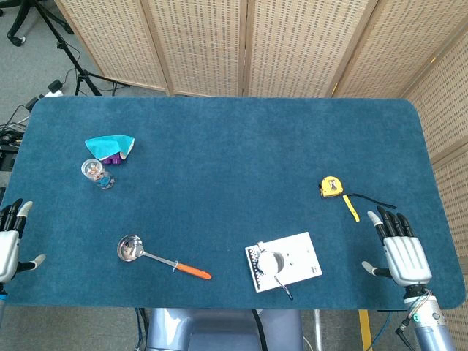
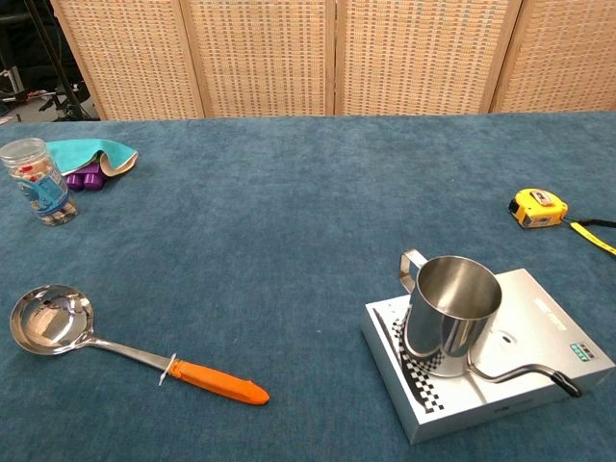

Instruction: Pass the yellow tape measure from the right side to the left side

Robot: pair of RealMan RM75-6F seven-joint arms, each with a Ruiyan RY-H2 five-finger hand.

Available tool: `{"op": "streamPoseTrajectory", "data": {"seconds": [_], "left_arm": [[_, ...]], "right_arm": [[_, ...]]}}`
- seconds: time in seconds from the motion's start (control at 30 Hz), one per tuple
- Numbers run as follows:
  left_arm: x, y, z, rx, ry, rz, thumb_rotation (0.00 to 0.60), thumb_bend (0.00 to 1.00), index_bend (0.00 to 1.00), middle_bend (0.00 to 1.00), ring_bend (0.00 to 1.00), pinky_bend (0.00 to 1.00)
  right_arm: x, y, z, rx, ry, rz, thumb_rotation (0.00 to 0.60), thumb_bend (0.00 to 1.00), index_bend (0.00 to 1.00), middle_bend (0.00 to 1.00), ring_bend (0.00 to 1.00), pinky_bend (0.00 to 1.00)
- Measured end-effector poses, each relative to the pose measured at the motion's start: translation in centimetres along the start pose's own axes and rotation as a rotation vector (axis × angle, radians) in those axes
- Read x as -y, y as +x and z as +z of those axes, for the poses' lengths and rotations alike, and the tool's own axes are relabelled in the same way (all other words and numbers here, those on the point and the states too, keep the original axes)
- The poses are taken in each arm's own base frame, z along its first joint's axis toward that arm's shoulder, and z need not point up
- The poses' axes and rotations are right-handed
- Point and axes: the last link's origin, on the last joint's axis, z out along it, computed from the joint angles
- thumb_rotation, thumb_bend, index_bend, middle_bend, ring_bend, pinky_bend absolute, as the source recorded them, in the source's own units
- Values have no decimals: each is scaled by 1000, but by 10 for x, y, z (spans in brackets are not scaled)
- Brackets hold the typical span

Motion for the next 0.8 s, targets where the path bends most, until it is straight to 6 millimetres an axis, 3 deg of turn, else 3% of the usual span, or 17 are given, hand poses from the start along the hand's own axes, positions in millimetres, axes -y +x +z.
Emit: {"op": "streamPoseTrajectory", "data": {"seconds": [0.8], "left_arm": [[-1,3,-1,-11,-2,-8,600,60,0,0,0,0]], "right_arm": [[-1,-4,2,18,2,3,600,97,0,0,0,0]]}}
